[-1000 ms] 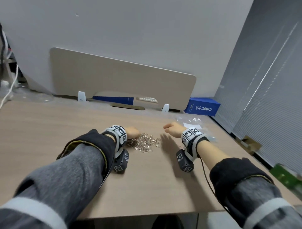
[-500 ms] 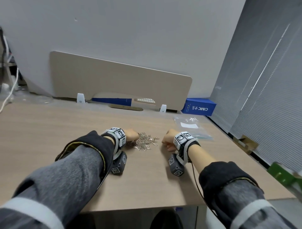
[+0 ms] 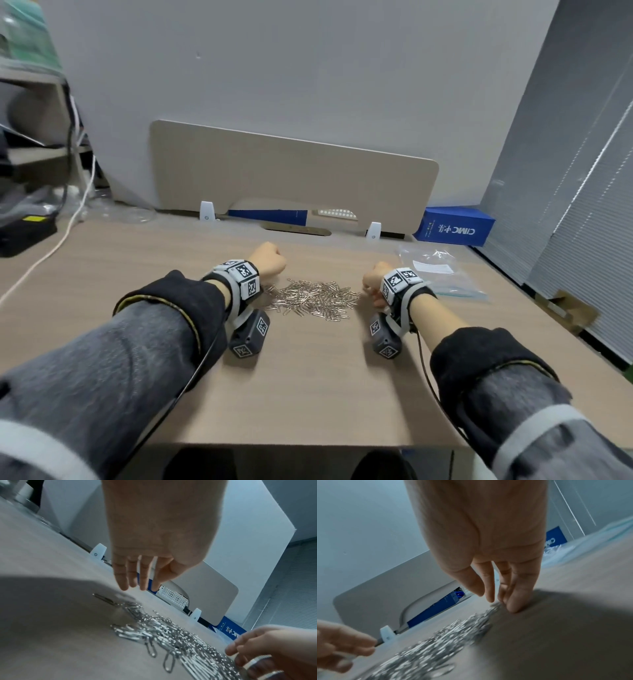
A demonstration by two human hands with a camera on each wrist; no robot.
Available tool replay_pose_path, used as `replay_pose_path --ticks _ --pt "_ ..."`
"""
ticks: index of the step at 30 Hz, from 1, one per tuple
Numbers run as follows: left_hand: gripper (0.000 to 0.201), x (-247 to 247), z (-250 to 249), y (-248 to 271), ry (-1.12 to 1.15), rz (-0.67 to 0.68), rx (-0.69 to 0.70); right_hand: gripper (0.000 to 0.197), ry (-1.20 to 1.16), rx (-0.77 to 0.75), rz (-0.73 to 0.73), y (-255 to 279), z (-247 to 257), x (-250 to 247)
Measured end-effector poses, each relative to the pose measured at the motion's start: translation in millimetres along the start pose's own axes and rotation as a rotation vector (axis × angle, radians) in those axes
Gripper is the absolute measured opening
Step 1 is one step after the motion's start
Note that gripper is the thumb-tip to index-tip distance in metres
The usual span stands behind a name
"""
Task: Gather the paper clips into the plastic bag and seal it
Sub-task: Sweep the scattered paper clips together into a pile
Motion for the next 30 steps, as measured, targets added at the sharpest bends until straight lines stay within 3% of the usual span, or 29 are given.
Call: replay_pose_path --ticks 2,5,10,12,14,17,21,23,27,30 --pt "0.027 -2.8 9.6 0.8 0.007 -0.047 -0.07 0.017 0.017 -0.011 0.053 -4.9 10.5 15.5" --pt "0.03 3.7 15.7 1.9 0.013 -0.036 -0.129 0.013 -0.121 -0.037 0.131 31.3 36.6 33.8" --pt "0.017 1.8 14.1 -4.0 0.098 0.036 -0.161 0.015 -0.239 -0.021 0.193 44.8 43.3 35.4" --pt "0.011 -5.7 14.8 -4.7 0.118 0.013 -0.171 0.007 -0.231 -0.004 0.116 34.5 35.8 26.1" --pt "0.011 -8.4 19.1 -5.1 0.1 0.009 -0.207 0.022 -0.141 0.014 0.039 11.6 22.5 20.9" --pt "0.011 2.3 22.6 -3.8 0.1 0.11 -0.276 0.017 -0.067 0.029 0.046 -1.9 13.0 24.6" --pt "0.015 19.8 12.0 -1.5 0.09 0.196 -0.194 0.019 -0.206 -0.006 0.161 43.6 33.3 33.8" --pt "0.016 16.7 10.7 -0.7 0.1 0.187 -0.176 0.018 -0.245 -0.015 0.208 48.6 35.8 33.6" --pt "0.015 -12.5 18.2 6.8 0.002 0.07 -0.213 0.015 -0.218 0.004 0.105 50.5 17.9 5.7" --pt "0.018 -22.5 29.2 17.7 -0.159 0.079 -0.291 0.019 -0.201 0.091 0.189 47.2 -7.7 -0.7"
Point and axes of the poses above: each hand's wrist, its own y-axis away from the middle knuckle, its own x-axis out of the palm, z = x × y, the point moved 3 cm from there along -y, towards the middle knuckle
